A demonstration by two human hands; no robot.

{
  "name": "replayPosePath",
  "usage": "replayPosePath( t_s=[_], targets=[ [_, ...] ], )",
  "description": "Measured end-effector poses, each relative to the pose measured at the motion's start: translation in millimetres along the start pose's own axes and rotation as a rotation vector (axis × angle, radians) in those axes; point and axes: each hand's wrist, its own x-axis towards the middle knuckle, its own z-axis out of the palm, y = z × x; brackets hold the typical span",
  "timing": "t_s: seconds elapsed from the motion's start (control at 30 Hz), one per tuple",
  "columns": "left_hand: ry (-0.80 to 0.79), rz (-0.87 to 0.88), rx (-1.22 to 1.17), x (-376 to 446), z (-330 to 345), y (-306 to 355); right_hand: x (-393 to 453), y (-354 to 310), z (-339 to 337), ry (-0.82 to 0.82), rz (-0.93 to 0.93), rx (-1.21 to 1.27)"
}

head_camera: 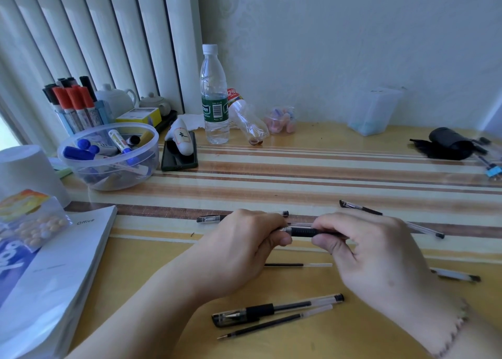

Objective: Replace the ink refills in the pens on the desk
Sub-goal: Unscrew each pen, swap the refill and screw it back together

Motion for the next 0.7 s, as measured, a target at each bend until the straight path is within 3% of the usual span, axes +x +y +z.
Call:
replayPosePath(
  t_s=[0.13,0.3,0.5,0.6,0.7],
  targets=[
    [0.018,-0.040,0.051,2.1,-3.7,-1.2,-0.9,-5.9,-1.0,-0.044,0.062,0.038],
    [0.237,-0.114,0.048,3.7,-6.5,-5.9,-2.8,-22.5,14.4,-0.227,0.009,-0.021],
    [0.180,-0.090,0.052,6.0,1.0,-9.8,1.0,-24.5,17.9,-0.349,-0.003,-0.116],
    [0.100,-0.093,0.069,4.6,2.3,-10.0,10.5,-4.8,-14.6,-0.335,0.148,-0.124],
    [0.036,-0.078,0.085,3.6,2.6,-7.6,13.0,34.5,-56.9,-0.491,0.376,-0.326]
  ],
)
